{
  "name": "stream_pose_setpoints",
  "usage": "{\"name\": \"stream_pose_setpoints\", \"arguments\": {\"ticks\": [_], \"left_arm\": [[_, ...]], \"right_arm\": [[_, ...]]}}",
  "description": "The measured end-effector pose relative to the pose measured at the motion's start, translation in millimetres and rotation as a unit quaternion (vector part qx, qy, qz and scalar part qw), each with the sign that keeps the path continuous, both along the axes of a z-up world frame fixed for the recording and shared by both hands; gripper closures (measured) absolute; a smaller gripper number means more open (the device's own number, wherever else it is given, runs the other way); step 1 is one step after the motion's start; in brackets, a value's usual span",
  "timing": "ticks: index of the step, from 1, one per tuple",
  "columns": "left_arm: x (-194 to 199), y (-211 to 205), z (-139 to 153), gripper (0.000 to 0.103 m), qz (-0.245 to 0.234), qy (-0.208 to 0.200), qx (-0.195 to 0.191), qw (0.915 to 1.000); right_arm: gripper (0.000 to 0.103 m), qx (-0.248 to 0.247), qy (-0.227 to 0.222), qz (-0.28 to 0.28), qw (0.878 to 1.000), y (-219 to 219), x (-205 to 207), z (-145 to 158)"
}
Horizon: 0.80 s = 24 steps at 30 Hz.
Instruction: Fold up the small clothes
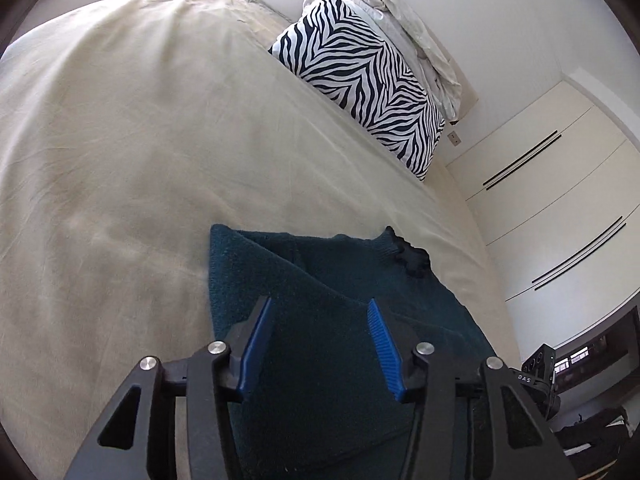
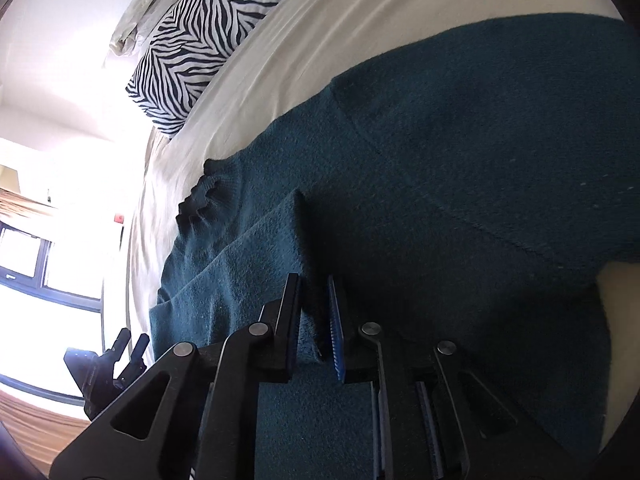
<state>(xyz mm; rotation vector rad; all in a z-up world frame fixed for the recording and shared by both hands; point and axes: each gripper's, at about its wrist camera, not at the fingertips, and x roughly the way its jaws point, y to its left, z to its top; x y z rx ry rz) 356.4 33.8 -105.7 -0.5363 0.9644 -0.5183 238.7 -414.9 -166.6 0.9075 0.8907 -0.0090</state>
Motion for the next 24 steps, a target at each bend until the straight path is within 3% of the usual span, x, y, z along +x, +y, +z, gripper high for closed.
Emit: {"name": "stream_pose_setpoints", "arguments": {"ticks": [4,9,12,16,19,24], "left_arm": [[21,-7,-23,0.058,-0.014,0.023,0.017,0.9995],[30,-1,-32,0.061,-0.009,0.026,-0.016,0.9995],[30,2,-33,0.061,-0.012,0.032,-0.028,0.9990],[-2,5,-27,0.060,-0.031,0.019,-0.033,0.9988],[-35,7,-25,0.057,-0.044,0.008,-0.038,0.9983],[-69,9,-21,0.057,-0.047,-0.014,-0.010,0.9988]], "right_arm": [[0.081,0.008,-0.041,-0.013,0.999,-2,-13,24],[0.077,0.038,-0.089,0.071,0.993,43,5,45],[0.077,0.050,-0.078,0.114,0.989,74,26,33],[0.077,0.095,-0.025,0.116,0.988,87,40,-10],[0.077,0.127,-0.055,0.106,0.985,82,33,-21],[0.077,0.136,-0.058,0.082,0.986,70,18,-20]]}}
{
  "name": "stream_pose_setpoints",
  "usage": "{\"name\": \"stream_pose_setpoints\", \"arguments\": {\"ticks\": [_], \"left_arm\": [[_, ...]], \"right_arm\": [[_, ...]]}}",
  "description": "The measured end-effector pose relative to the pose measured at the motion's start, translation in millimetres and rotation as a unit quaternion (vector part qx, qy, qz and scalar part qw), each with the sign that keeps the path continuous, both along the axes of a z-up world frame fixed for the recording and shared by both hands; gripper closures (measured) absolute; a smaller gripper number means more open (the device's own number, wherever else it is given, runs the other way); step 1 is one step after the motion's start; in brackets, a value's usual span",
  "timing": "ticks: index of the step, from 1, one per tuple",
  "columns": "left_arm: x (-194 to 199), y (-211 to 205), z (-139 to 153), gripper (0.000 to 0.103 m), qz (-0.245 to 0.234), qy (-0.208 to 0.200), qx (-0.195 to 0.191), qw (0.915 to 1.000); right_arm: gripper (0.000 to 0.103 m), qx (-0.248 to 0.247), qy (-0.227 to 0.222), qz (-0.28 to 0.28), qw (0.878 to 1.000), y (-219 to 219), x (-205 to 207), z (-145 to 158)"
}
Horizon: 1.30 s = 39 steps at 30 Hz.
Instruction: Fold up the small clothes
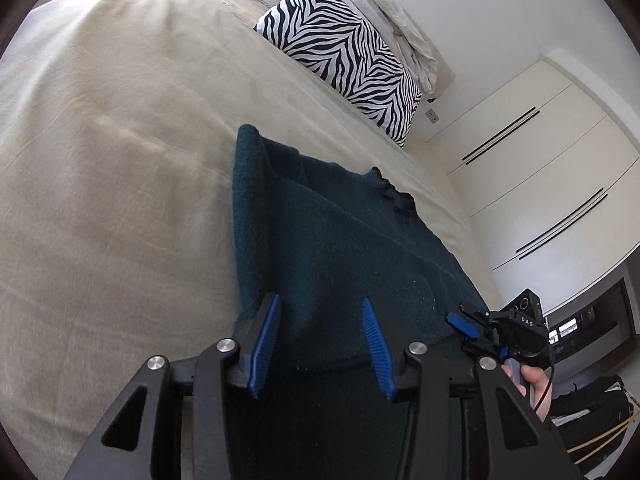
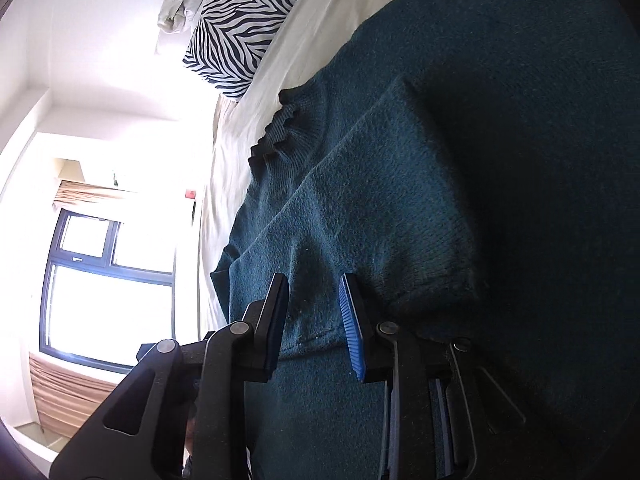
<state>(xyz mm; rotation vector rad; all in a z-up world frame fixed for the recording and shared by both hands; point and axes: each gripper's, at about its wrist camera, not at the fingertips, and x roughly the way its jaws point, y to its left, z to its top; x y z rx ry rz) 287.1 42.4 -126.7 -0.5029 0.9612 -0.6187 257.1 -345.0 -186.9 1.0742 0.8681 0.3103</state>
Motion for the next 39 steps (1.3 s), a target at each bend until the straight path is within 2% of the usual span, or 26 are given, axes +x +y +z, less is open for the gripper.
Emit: {"name": "stream_pose_setpoints", "arguments": {"ticks": [5,9,10,11,12,13,14,17,20,21,23,25,26,28,30,31,32,34,36,39], "left_arm": [[-15,3,13,0.055,0.000,-0.008,0.032,0.9995],[-41,-1,36,0.044,-0.002,-0.034,0.057,0.9978],[-48,-6,41,0.041,-0.005,-0.042,0.062,0.9972],[-56,-12,45,0.035,-0.009,-0.049,0.065,0.9967],[-63,-18,48,0.031,-0.012,-0.054,0.065,0.9963],[-69,-26,50,0.025,-0.013,-0.058,0.067,0.9959],[-76,-34,50,0.022,-0.016,-0.062,0.071,0.9955],[-90,-62,45,0.022,-0.024,-0.064,0.083,0.9942],[-99,-79,43,0.022,-0.015,-0.066,0.073,0.9951],[-102,-83,46,0.022,-0.008,-0.073,0.071,0.9947],[-109,-90,55,0.008,0.008,-0.096,0.078,0.9922],[-119,-97,69,0.000,0.025,-0.144,0.086,0.9854],[-124,-100,77,0.000,0.032,-0.173,0.092,0.9801],[-128,-104,88,0.000,0.030,-0.212,0.103,0.9713],[-121,-107,94,0.000,0.020,-0.214,0.123,0.9688],[-117,-108,98,0.000,0.023,-0.217,0.128,0.9673],[-114,-105,101,0.000,0.031,-0.222,0.127,0.9664],[-108,-97,108,0.000,0.039,-0.224,0.111,0.9675],[-101,-95,114,0.000,0.044,-0.224,0.112,0.9672],[-91,-96,118,0.000,0.046,-0.206,0.131,0.9687]], "right_arm": [[0.077,-0.008,0.000,-0.029,1.000,-29,-43,5],[0.076,-0.022,-0.010,-0.100,0.995,-82,-118,11],[0.070,-0.022,-0.011,-0.128,0.992,-101,-141,11],[0.064,-0.022,-0.010,-0.164,0.986,-121,-165,10],[0.050,-0.021,-0.010,-0.205,0.979,-142,-192,10],[0.044,-0.020,-0.012,-0.247,0.969,-163,-218,10],[0.043,-0.018,-0.013,-0.287,0.958,-183,-242,8],[0.044,0.014,-0.001,-0.385,0.923,-239,-301,-5],[0.047,0.055,-0.015,-0.435,0.898,-285,-334,-20],[0.047,0.059,-0.016,-0.444,0.894,-295,-337,-21],[0.047,0.047,-0.018,-0.454,0.890,-311,-335,-18],[0.049,0.041,-0.018,-0.462,0.886,-326,-328,-21],[0.053,0.043,-0.014,-0.465,0.884,-334,-326,-24],[0.072,0.033,0.000,-0.469,0.883,-344,-320,-24],[0.081,-0.004,0.021,-0.465,0.885,-349,-311,-17],[0.089,-0.022,0.028,-0.462,0.886,-349,-302,-11],[0.092,-0.039,0.032,-0.457,0.888,-346,-297,-4],[0.093,-0.075,0.027,-0.444,0.893,-336,-283,17],[0.093,-0.125,0.014,-0.419,0.899,-316,-266,46],[0.093,-0.207,-0.012,-0.349,0.914,-252,-216,98]]}}
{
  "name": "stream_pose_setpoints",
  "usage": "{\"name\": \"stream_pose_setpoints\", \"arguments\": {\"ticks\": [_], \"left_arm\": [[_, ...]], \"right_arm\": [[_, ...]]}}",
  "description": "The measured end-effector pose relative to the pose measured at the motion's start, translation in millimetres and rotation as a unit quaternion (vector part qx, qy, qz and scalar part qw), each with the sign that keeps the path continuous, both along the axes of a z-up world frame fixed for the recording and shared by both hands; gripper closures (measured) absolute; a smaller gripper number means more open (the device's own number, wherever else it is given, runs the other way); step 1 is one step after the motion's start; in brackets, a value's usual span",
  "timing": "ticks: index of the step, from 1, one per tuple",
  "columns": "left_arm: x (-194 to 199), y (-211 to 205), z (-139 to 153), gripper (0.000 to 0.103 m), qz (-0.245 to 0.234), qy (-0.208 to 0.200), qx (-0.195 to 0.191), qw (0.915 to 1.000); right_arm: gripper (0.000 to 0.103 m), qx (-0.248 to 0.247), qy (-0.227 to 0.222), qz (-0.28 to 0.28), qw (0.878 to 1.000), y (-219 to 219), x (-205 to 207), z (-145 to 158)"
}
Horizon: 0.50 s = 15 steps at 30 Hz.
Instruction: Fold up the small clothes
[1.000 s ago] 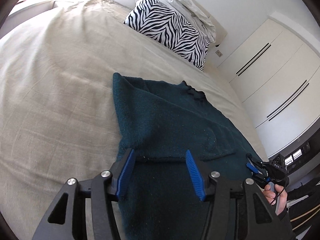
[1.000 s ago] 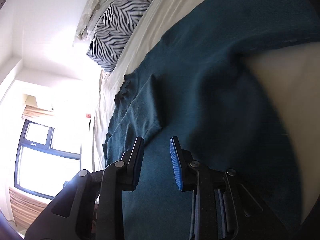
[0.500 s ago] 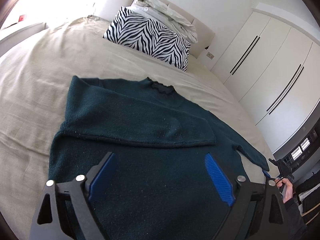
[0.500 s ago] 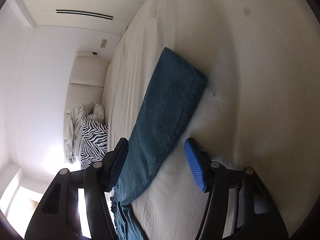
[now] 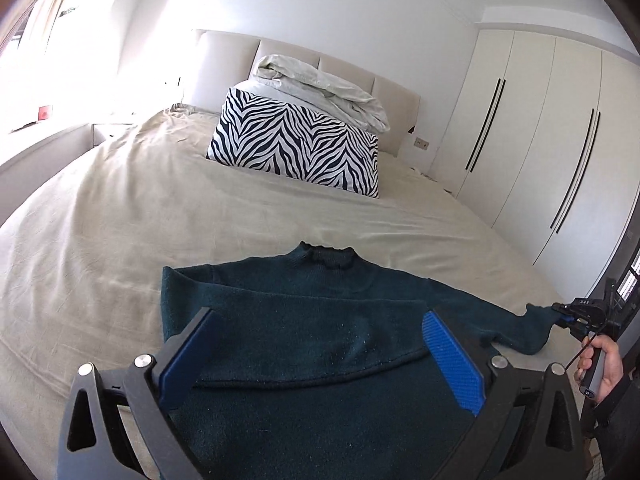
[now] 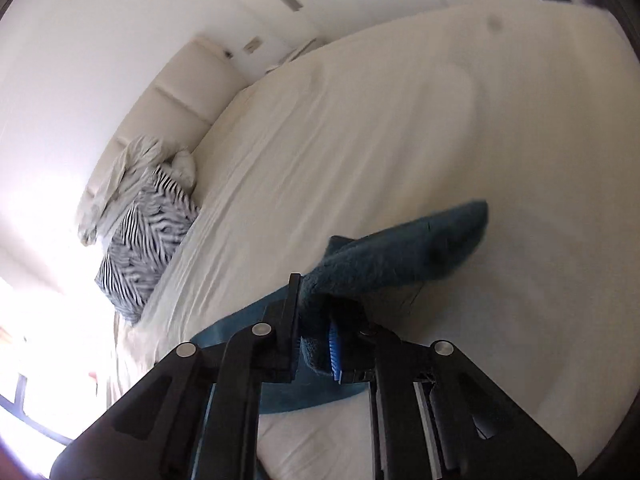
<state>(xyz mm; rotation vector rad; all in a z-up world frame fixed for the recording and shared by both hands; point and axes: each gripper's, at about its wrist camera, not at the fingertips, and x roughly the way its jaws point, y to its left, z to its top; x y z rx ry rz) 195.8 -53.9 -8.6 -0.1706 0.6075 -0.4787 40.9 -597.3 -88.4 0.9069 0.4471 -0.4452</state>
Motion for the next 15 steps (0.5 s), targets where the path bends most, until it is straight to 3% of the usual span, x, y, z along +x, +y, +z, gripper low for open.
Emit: {"name": "stream_pose_setpoints", "arguments": {"ticks": [3,5,8,10,12,15], "left_arm": [[8,-3,-2,0.000,-0.002,0.023,-0.004,0.9997],[15,-3,-9,0.001,-0.011,0.051,-0.032,0.9981],[27,-6,-29,0.001,-0.030,0.110,-0.096,0.9889],[33,-13,-46,0.000,-0.047,0.152,-0.125,0.9793],[37,-23,-61,0.000,-0.066,0.186,-0.142,0.9700],[42,-43,-83,0.000,-0.080,0.236,-0.148,0.9572]], "right_arm": [[0.093,-0.114,0.026,0.110,0.987,99,55,46],[0.093,-0.191,0.050,0.195,0.961,183,89,60],[0.093,-0.269,0.079,0.293,0.914,299,126,52],[0.093,-0.281,0.105,0.332,0.894,350,143,27],[0.093,-0.256,0.134,0.352,0.890,377,156,1],[0.089,-0.238,0.133,0.349,0.897,384,150,-21]]}}
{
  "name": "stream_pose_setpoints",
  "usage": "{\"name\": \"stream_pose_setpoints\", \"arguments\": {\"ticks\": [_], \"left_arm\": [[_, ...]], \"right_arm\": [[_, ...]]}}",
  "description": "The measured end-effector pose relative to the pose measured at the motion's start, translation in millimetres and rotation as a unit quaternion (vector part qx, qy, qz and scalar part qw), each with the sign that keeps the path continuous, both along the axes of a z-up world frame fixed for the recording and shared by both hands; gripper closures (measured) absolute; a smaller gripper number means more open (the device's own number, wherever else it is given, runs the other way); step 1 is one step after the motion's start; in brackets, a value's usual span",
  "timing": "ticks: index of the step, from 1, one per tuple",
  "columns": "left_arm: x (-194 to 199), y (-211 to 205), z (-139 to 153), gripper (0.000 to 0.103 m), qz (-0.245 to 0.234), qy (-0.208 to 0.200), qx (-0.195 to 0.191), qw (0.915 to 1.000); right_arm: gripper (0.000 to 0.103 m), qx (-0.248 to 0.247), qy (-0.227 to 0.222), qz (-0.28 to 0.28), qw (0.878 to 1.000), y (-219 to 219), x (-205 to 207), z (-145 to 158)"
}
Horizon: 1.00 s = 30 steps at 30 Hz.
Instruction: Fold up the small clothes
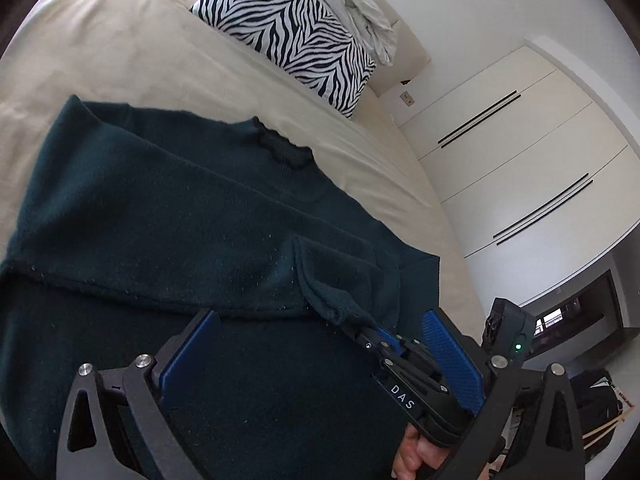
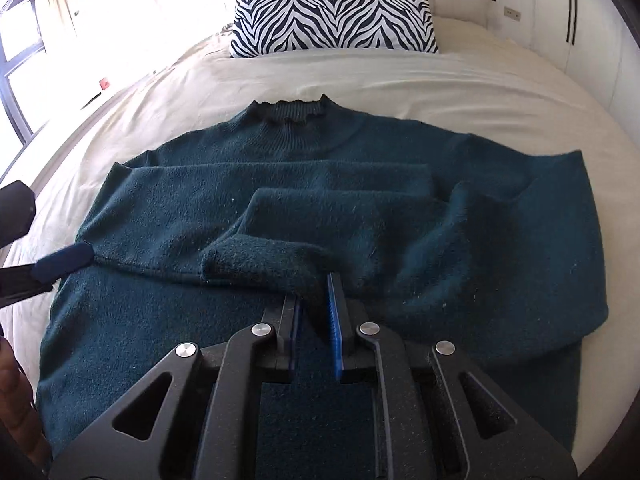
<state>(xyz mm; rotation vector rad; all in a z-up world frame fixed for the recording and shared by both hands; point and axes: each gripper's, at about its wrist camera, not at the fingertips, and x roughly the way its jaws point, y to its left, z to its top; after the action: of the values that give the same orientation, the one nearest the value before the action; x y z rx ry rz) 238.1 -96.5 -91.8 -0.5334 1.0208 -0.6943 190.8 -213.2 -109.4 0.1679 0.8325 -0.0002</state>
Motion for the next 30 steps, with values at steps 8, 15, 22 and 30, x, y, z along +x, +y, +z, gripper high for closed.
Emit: {"name": "stream_pose_setpoints", "arguments": {"ticks": [8,15,22,30], "left_arm": [[21,-47,-13,0.006,-0.027,0.045,-0.015,0.9985],[34,-97,-32,0.084,-0.088,0.087,0.040,0.9915],[27,-97,11,0.093,-0.090,0.004,0.058,0.9942],[22,-58,66,0.093,-0.064,-0.121,0.085,0.9869]], "right_arm": [[0.089,0.061,-0.013,0.008,0.998,-34,-12,-20],[0.081,0.105,-0.021,0.007,0.994,-48,-24,-17],[0.030,0.169,-0.064,0.000,0.983,-75,-76,-10],[0.030,0.413,-0.063,-0.117,0.901,-165,-100,-51]]}}
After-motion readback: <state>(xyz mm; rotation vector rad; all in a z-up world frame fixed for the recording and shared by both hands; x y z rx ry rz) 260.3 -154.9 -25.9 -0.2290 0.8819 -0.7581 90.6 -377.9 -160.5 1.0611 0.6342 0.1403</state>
